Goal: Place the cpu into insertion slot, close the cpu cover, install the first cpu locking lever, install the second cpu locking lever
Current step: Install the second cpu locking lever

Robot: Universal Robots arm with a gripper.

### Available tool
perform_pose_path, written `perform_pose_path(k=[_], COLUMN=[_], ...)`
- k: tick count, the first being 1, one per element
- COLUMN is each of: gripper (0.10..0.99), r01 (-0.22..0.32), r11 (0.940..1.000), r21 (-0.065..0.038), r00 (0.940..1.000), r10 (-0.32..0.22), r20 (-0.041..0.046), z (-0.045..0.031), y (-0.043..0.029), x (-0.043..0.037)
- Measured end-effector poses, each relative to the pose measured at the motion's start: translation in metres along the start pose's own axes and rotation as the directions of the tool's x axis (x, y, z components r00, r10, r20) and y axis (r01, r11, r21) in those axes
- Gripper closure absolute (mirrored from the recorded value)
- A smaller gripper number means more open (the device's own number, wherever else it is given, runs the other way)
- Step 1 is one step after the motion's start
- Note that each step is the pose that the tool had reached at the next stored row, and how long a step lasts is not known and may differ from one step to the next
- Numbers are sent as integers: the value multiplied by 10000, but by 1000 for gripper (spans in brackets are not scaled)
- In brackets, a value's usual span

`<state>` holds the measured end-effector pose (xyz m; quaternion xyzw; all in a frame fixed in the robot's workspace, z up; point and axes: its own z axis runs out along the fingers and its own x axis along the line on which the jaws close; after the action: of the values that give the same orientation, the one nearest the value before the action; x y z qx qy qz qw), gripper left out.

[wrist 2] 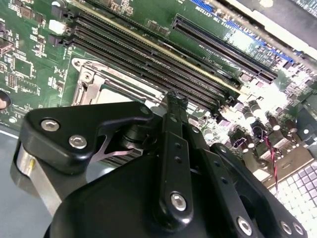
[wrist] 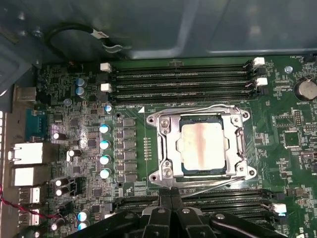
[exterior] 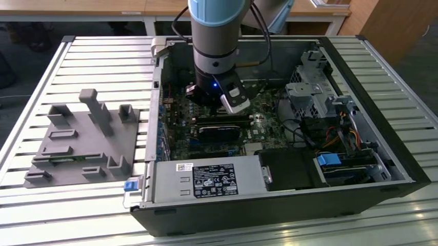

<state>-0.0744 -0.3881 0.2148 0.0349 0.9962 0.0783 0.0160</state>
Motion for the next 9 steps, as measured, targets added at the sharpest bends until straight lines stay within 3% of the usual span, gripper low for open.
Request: perform_pose_path(k=[9], gripper=[980], r01=[116], r11=[9998], r21=[-129], r00=[9999], r10=[-117], r20=[-27], z=[38], y=[-27], x=[4])
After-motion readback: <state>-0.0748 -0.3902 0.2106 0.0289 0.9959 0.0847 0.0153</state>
